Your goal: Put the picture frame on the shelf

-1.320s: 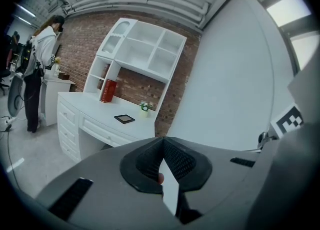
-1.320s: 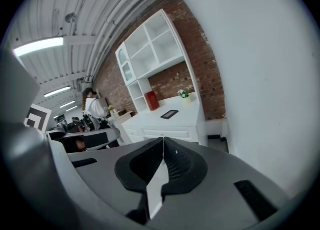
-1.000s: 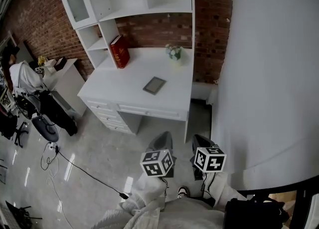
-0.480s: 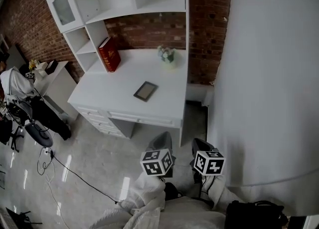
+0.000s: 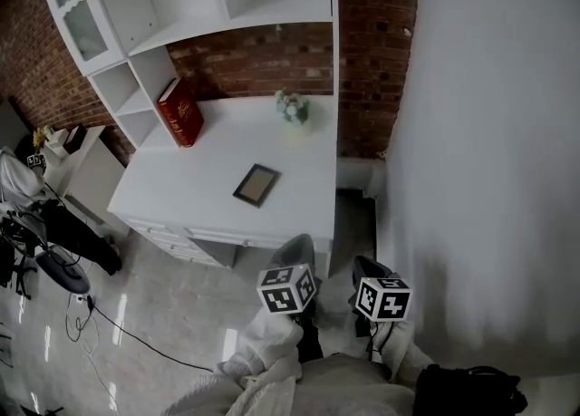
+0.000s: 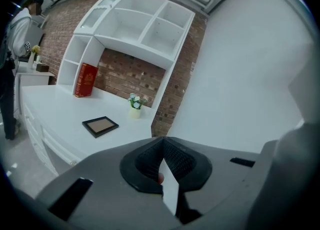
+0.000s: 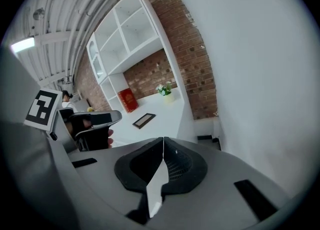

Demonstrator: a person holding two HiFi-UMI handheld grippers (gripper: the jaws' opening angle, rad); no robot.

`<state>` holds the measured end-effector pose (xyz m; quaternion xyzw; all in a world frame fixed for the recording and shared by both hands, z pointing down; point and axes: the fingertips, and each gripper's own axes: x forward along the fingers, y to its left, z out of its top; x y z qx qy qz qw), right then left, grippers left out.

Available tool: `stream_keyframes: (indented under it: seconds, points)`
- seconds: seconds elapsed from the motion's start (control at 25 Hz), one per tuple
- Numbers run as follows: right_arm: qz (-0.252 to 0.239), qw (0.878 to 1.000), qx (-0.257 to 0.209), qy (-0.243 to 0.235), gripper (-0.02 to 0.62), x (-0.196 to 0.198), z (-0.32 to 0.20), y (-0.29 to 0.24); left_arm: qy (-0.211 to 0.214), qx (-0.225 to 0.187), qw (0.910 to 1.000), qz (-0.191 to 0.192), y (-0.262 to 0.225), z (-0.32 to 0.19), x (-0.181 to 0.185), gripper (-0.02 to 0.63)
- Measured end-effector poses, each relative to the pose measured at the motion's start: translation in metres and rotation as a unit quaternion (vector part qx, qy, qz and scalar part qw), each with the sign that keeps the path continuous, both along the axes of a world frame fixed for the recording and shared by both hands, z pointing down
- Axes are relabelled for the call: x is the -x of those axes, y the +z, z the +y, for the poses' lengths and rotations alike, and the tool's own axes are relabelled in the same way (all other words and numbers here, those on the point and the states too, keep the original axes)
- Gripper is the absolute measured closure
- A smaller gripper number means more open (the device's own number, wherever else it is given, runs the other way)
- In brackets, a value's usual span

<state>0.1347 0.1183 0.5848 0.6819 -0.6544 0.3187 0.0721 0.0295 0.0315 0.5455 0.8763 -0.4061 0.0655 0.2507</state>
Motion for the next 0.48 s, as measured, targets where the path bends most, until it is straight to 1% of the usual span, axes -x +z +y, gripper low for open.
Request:
stream_keyframes:
  seconds: [0.12,0.24,0.48]
  points:
    - [0.003,1.000,-0.003,0.014,0.571,-0.012,-0.039,-0.008,0.018,-0.012,0.9998,0.003,-0.012,-0.037,-0.017,0.598]
    - [0.005,1.000,-0.013,0.016,0.571,-0.014,-0.083,-0.020,0.033,-0.018,0.9993,0.001,-0.019,-0.075,-0.026,0.598]
    - [0.004,0.999,-0.015,0.028,0.571,-0.021,-0.159,-0.025,0.048,-0.007,0.9988,-0.010,-0.014,-0.146,-0.033,0.598]
